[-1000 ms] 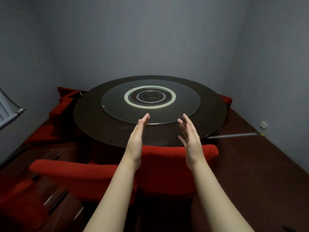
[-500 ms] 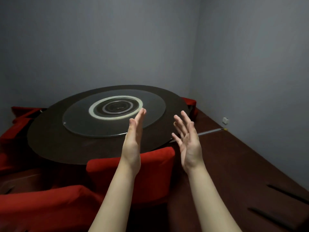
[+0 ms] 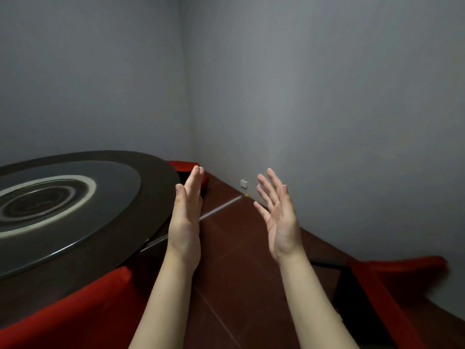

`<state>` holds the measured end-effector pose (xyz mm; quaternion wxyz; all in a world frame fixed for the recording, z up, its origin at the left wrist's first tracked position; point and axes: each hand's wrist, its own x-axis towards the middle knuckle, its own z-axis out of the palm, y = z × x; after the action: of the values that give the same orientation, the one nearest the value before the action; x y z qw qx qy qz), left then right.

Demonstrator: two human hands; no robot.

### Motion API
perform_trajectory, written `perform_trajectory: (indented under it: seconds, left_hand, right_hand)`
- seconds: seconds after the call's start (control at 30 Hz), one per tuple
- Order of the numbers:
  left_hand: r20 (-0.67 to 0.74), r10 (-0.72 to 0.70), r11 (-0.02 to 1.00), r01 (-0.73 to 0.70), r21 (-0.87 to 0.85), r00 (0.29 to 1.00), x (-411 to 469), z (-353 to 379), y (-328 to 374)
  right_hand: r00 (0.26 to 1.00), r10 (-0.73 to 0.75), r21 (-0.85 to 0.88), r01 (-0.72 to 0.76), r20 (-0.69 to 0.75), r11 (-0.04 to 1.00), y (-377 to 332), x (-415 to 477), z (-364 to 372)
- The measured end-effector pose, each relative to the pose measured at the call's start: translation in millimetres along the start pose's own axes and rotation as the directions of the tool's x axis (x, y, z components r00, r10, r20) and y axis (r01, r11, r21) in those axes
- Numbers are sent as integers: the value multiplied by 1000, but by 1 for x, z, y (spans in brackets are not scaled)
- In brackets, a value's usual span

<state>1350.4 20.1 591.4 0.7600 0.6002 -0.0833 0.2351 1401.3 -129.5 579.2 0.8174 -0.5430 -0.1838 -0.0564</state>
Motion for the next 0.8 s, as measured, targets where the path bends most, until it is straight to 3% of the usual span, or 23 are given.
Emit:
perform_trajectory:
  seconds: [0.43,0.6,0.8]
  left_hand:
    - [305,-130,971,184,-155,943,102,123,-102]
    - [393,-169,950,255,-178,904,158,156,-146]
    - [592,-231,890,413,-191,772,188,220,-213]
  right_hand:
    - [952,-97,-151,55,-290,987,0,70,-131]
    - [891,-141,-207,55,-432,977,12,113,-169]
    - [733,-216,-266,50,-645,963,20,119,-232]
